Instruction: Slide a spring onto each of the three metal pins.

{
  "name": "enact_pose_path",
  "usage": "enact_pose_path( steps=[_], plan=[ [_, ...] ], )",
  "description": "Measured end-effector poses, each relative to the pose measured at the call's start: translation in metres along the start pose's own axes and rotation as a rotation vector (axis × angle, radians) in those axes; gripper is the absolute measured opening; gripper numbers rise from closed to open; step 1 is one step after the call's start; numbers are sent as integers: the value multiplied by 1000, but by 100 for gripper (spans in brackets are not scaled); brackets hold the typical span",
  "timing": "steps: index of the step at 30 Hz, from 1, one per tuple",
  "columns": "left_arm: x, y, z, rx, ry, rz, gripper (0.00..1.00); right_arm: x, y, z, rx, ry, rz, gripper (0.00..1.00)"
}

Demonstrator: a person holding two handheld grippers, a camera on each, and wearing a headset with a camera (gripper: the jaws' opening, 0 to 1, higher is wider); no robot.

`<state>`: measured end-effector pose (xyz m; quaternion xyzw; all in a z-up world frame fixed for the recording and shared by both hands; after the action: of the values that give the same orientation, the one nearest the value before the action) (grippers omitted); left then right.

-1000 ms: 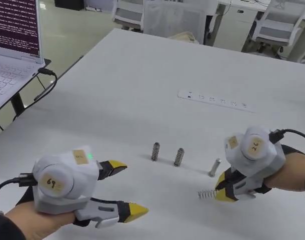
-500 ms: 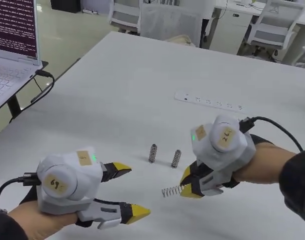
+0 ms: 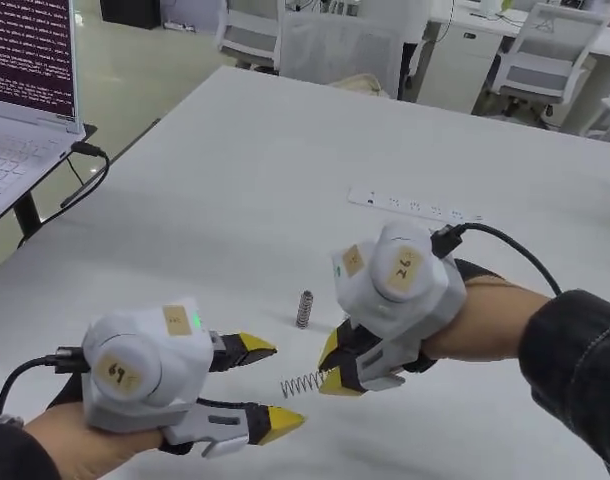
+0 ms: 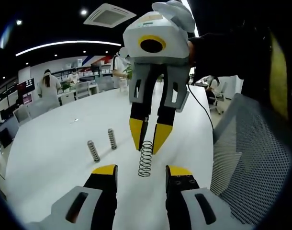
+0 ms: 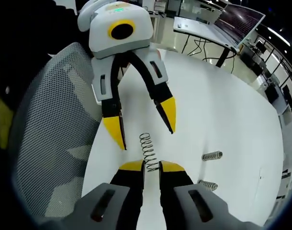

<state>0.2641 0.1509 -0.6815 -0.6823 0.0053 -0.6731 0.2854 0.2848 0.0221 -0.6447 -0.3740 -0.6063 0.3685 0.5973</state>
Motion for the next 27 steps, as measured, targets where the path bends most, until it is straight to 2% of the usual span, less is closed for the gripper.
enact_pose_path(
  steps=[6,14,27],
  plan=[
    [1,1,-3,-19,10,-9,18,2,0,1,3,-7,8,9],
    [0,1,-4,-24,29,7,4,5,-1,3,5,-11,15,9],
    [1,-2,-5,-42,38,13,2,4,-3,5,10,3,-15,10]
  ],
)
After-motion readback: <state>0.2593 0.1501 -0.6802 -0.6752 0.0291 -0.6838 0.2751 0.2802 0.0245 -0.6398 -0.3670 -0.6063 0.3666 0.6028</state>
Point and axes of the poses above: the centre of the closed fingertips' face, and the gripper's own axes: y roughly forward along the fingers, z roughly to its left, x roughly out of its top, the point moved 9 cm from there along -y, roughly backward along the fingers, and after that the axes turned 3 degrees about x, right-handed, at the moved point
